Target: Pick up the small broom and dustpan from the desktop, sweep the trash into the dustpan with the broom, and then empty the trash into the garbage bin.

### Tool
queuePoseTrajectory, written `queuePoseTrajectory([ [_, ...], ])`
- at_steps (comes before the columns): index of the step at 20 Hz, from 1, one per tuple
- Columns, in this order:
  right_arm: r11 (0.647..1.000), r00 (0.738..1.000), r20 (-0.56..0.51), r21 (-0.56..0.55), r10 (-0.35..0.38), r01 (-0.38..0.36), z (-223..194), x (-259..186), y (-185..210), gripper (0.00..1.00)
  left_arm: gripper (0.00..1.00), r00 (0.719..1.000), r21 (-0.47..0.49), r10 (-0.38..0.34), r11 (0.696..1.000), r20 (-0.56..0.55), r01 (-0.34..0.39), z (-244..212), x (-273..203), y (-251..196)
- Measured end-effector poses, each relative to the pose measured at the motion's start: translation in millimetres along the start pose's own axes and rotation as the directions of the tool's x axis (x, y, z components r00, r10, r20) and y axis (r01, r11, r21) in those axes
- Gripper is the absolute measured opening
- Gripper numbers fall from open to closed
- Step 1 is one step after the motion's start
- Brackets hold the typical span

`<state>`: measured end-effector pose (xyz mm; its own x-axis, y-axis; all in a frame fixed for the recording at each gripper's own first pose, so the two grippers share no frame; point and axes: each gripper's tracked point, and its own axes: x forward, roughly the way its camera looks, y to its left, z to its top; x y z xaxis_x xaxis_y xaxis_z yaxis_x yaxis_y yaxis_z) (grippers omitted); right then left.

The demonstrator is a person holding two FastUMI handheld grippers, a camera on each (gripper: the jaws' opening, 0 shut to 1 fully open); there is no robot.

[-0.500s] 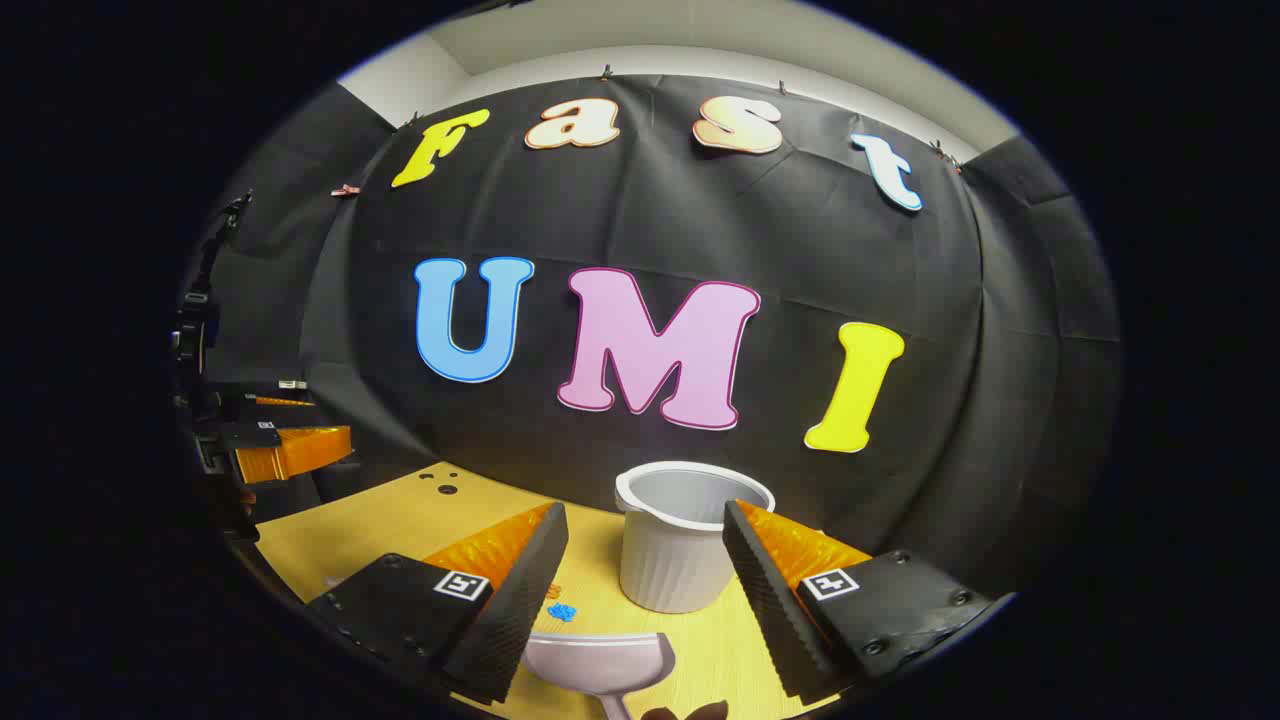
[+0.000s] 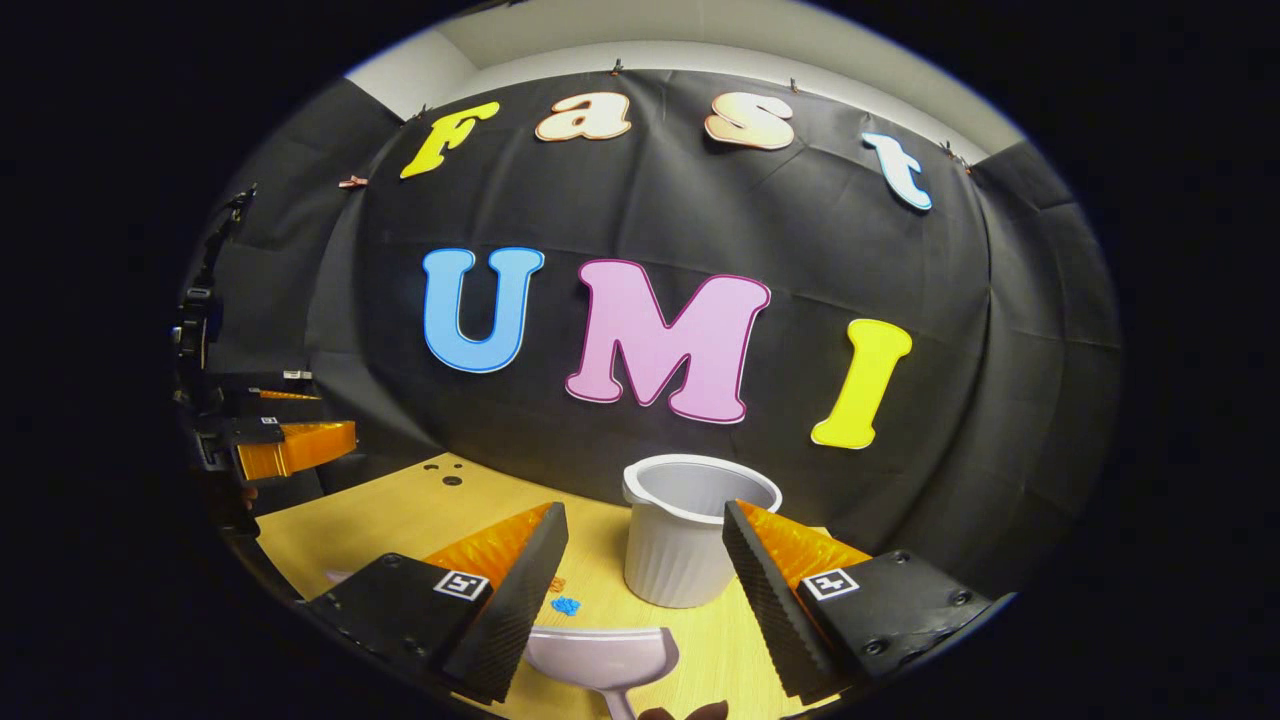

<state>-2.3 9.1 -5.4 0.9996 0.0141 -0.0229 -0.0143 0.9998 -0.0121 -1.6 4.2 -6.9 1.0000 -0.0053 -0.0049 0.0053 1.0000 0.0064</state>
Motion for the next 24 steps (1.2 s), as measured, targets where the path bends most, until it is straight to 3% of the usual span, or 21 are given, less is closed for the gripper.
queuePoseTrajectory([
  [9, 1.0, 0.999, -0.037, -0.007, 0.016, -0.016, -8, -2, 3, 0.98, 0.95, 1.0, 0.005, -0.009, 1.0, -0.007, 0.009, -4, 1, 4],
  [11, 0.999, 0.996, -0.083, -0.008, 0.035, -0.036, -21, -3, 6, 0.97, 0.95, 1.0, 0.007, -0.008, 1.0, -0.01, 0.008, -5, 2, 6],
  [13, 0.997, 0.978, -0.196, -0.005, 0.074, -0.077, -51, -6, 10, 0.97, 0.95, 1.0, 0.007, -0.006, 1.0, -0.018, 0.006, -8, 1, 8],
  [16, 0.991, 0.914, -0.387, 0.012, 0.126, -0.132, -106, -20, 14, 0.97, 0.95, 0.999, 0.001, -0.007, 1.0, -0.031, 0.007, -18, -1, 11],
  [20, 0.988, 0.77, -0.621, 0.047, 0.144, -0.147, -186, -38, 17, 0.96, 0.95, 0.999, 0.01, -0.005, 1.0, -0.044, 0.005, -27, -1, 14],
  [24, 0.987, 0.622, -0.77, 0.063, 0.141, -0.147, -253, -46, 13, 0.95, 0.95, 0.998, 0.015, 0.002, 1.0, -0.058, -0.002, -34, -2, 17],
])
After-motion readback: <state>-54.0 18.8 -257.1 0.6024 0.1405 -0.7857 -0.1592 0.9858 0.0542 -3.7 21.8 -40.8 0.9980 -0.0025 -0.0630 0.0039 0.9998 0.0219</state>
